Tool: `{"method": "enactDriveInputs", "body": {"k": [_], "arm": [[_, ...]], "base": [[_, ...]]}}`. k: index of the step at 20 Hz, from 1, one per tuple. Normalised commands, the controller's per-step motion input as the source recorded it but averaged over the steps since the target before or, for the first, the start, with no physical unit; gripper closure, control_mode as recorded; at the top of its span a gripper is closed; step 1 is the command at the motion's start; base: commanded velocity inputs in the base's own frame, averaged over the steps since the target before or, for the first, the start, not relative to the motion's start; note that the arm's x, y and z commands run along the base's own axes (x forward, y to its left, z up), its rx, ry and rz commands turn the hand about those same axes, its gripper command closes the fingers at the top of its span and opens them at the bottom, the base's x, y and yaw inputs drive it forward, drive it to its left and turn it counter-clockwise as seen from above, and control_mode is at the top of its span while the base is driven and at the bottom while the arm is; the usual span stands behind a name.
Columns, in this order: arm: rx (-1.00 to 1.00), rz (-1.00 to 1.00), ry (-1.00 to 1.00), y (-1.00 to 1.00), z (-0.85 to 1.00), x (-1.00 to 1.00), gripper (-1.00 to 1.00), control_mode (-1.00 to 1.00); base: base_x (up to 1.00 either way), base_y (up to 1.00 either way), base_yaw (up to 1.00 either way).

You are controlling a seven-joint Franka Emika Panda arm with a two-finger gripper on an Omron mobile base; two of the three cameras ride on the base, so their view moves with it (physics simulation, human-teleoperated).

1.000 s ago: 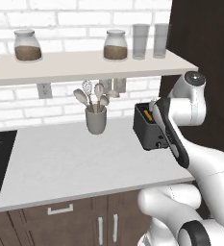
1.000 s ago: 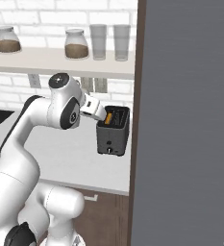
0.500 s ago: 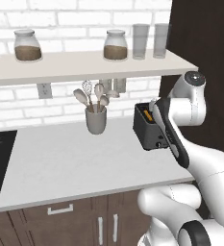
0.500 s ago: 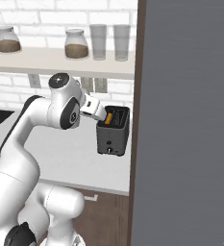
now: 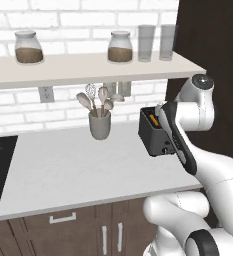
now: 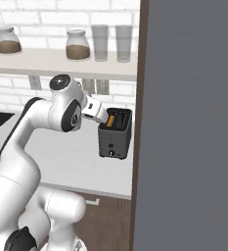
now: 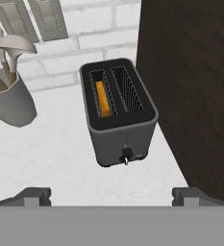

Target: Start the toaster. Once the lever pops up, take the bread to the plate on the dining counter.

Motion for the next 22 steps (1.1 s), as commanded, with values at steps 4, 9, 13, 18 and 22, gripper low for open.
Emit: {"method": "enactDriveInputs", "body": {"k": [4, 9, 13, 18, 22], "arm": [[0.00, 0.00, 0.00, 0.00, 0.00, 0.00, -1.00, -1.00], [0.00, 0.00, 0.00, 0.00, 0.00, 0.00, -1.00, -1.00], [0.00, 0.00, 0.00, 0.00, 0.00, 0.00, -1.00, -1.00], [0.00, 0.00, 0.00, 0.00, 0.00, 0.00, -1.00, -1.00], [0.00, 0.00, 0.00, 0.00, 0.00, 0.00, -1.00, -1.00]], "base": [[0.00, 0.00, 0.00], [0.00, 0.00, 0.00], [0.00, 0.00, 0.00], [0.00, 0.00, 0.00], [0.00, 0.00, 0.00]]}}
